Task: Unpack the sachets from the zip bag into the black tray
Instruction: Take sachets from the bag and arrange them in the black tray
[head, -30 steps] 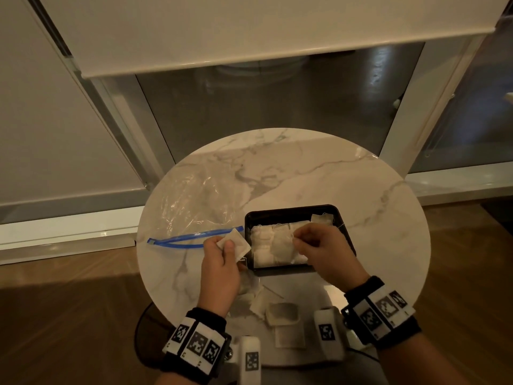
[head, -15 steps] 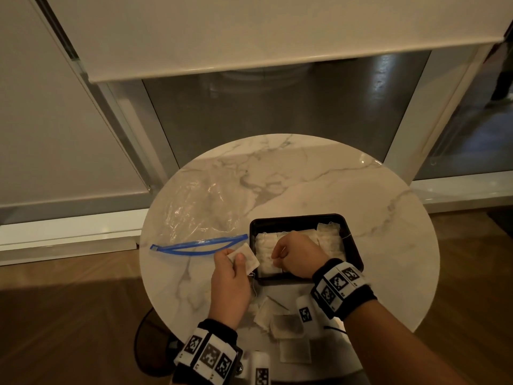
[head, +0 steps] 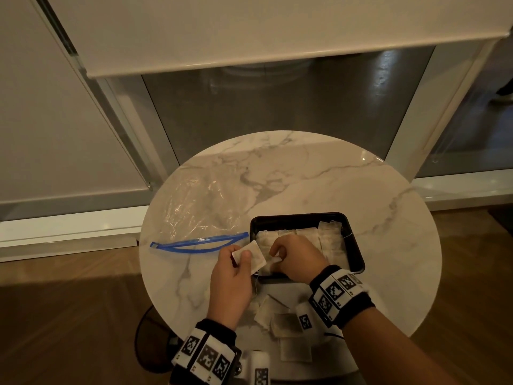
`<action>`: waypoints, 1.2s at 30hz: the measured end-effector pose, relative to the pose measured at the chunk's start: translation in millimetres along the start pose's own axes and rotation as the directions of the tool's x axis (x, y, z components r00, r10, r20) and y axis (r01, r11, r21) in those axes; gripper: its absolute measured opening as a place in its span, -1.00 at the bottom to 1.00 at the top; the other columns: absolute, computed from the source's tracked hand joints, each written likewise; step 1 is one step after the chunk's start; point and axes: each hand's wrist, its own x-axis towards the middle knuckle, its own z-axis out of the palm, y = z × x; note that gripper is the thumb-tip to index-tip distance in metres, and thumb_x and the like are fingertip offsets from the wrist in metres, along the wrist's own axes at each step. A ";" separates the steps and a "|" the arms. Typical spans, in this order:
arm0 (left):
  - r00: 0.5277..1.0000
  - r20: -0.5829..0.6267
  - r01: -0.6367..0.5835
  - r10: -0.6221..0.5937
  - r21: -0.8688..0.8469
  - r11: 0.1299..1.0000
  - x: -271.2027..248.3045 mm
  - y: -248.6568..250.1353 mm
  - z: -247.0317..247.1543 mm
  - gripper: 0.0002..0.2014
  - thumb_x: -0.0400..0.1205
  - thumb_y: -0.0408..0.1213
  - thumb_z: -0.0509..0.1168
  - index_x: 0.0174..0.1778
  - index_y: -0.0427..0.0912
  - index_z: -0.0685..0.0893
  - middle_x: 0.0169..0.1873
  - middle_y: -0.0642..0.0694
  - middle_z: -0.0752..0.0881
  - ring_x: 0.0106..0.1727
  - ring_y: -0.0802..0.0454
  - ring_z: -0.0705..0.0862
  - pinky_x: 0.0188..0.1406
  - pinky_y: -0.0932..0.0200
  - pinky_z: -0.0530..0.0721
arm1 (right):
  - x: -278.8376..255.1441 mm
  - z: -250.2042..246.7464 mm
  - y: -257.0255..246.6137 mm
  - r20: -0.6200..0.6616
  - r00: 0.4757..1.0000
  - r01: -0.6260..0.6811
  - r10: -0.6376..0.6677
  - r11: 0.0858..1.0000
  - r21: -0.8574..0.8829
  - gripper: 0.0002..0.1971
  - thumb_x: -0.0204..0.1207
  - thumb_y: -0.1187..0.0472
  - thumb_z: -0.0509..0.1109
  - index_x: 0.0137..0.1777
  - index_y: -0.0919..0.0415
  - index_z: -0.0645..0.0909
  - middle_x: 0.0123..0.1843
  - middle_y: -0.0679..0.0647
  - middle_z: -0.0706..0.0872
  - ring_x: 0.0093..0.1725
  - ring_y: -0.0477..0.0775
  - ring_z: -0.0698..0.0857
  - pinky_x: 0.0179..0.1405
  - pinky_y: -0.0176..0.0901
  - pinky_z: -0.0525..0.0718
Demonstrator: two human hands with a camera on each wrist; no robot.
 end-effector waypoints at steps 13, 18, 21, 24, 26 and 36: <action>0.976 0.159 -0.125 0.147 -0.141 0.982 -13.5 24.6 6.0 -0.91 0.60 -0.27 0.49 -0.03 0.01 0.80 -0.26 -0.15 0.76 -0.21 -0.02 0.73 -0.20 0.16 0.76 | -80.0 -16.3 14.5 -0.188 0.982 0.146 -0.034 0.768 0.623 -0.83 0.59 0.15 0.48 0.16 0.01 0.73 -0.02 -0.08 0.79 -0.10 -0.07 0.77 -0.27 -0.29 0.70; 0.976 0.197 -0.050 0.090 -0.203 0.978 -14.4 27.3 14.1 -0.91 0.59 -0.25 0.51 0.00 -0.06 0.80 -0.18 -0.17 0.83 -0.09 -0.16 0.81 0.00 -0.15 0.81 | -85.9 -13.1 18.5 -0.200 0.980 0.164 -0.019 0.655 0.738 -0.94 0.59 0.31 0.46 -0.09 0.20 0.75 -0.28 0.03 0.79 -0.29 -0.08 0.70 -0.34 -0.26 0.64; 0.980 0.176 -0.057 0.096 -0.211 0.976 -15.5 29.3 10.5 -0.94 0.63 -0.23 0.46 -0.02 -0.07 0.82 -0.21 -0.14 0.83 -0.11 -0.11 0.80 -0.02 -0.06 0.80 | -86.3 -13.1 17.0 -0.214 0.977 0.165 -0.001 0.646 0.746 -0.93 0.57 0.29 0.49 -0.14 0.19 0.76 -0.32 0.03 0.77 -0.31 -0.07 0.69 -0.33 -0.21 0.65; 0.985 0.141 -0.067 0.102 -0.234 0.970 -16.6 31.2 6.6 -0.94 0.63 -0.28 0.45 -0.03 -0.12 0.82 -0.23 -0.11 0.84 -0.15 0.00 0.80 -0.13 0.18 0.75 | -88.4 -16.6 15.2 -0.183 0.983 0.155 -0.017 0.616 0.773 -0.92 0.57 0.27 0.50 -0.15 0.23 0.77 -0.31 0.07 0.77 -0.32 -0.05 0.69 -0.30 -0.17 0.69; 0.987 0.133 -0.044 0.085 -0.280 0.959 -16.6 32.7 5.8 -0.92 0.63 -0.32 0.45 0.00 -0.21 0.79 -0.21 -0.12 0.85 -0.15 0.03 0.82 -0.17 0.28 0.72 | -90.4 -20.9 14.0 -0.125 0.990 0.134 -0.058 0.603 0.786 -0.93 0.56 0.29 0.49 -0.13 0.27 0.77 -0.27 0.15 0.79 -0.29 0.01 0.71 -0.27 -0.13 0.73; 0.985 0.174 0.098 -0.023 -0.441 0.892 -21.0 37.5 16.9 -0.88 0.58 -0.39 0.49 -0.03 -0.29 0.71 -0.18 -0.24 0.83 -0.13 -0.10 0.82 -0.12 0.12 0.76 | -93.3 -31.7 6.9 -0.161 0.986 0.114 0.045 0.520 0.846 -0.86 0.63 0.25 0.42 -0.07 0.22 0.80 -0.19 0.22 0.81 -0.21 0.11 0.76 -0.16 -0.04 0.78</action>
